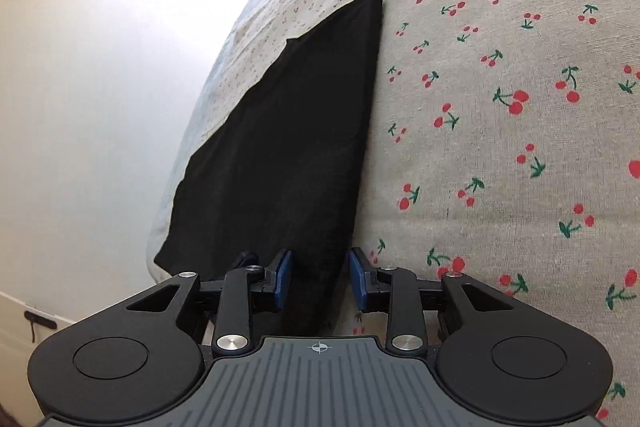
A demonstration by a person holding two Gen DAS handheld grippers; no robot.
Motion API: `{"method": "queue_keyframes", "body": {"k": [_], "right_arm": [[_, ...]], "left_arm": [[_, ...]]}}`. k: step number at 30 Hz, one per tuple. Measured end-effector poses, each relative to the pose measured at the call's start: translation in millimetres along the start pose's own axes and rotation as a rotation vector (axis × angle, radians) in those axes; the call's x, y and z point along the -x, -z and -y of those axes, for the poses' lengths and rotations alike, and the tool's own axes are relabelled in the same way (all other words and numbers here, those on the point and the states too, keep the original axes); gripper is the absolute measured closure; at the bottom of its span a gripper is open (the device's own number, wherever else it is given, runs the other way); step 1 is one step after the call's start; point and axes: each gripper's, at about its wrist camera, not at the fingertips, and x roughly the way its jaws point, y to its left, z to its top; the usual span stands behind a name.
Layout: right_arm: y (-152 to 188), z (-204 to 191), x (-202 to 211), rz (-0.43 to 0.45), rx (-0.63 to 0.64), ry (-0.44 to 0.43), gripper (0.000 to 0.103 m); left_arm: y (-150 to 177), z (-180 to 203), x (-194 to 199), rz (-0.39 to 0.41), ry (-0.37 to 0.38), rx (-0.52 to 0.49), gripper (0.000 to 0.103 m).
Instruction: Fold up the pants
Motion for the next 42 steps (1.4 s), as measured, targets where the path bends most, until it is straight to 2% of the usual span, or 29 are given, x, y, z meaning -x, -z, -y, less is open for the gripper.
{"method": "queue_keyframes", "body": {"k": [2,3,6,8,10,12,15,20,23,26,33,37,42], "right_arm": [[-11,3,-6,0.054,0.003,0.005,0.074],[-17,6,-10,0.08,-0.001,0.007,0.076],[-32,16,-20,0.157,-0.044,-0.004,0.087],[-35,20,-22,0.195,-0.061,-0.01,0.1],[-35,19,-23,0.209,-0.017,0.01,0.103],[-34,12,-17,0.213,0.006,0.045,0.103],[-37,2,-2,0.222,0.023,0.077,0.103],[-33,11,43,0.263,0.028,0.08,0.103],[-24,36,80,0.298,-0.008,0.072,0.103],[-16,64,116,0.325,-0.079,0.098,0.102],[11,103,198,0.433,-0.149,0.157,0.102],[23,107,227,0.48,-0.16,0.157,0.102],[25,91,241,0.511,-0.105,0.121,0.102]], "left_arm": [[-1,-2,1,-0.001,0.009,0.002,0.068],[-2,-3,1,-0.002,0.01,0.001,0.071],[-6,-3,0,-0.013,0.011,0.01,0.083],[-11,-8,-4,-0.032,0.015,0.023,0.095],[-18,-12,-8,-0.06,0.012,0.071,0.099],[-26,-21,-10,-0.081,0.014,0.158,0.1],[-40,-19,-10,-0.088,0.015,0.237,0.1],[-65,8,-8,-0.095,0.037,0.262,0.1],[-79,33,-9,-0.091,0.097,0.265,0.1],[-89,60,-14,-0.093,0.177,0.277,0.1],[-108,123,-19,-0.05,0.345,0.265,0.1],[-115,131,-20,-0.029,0.402,0.282,0.1],[-114,115,-8,0.007,0.408,0.322,0.1]]}}
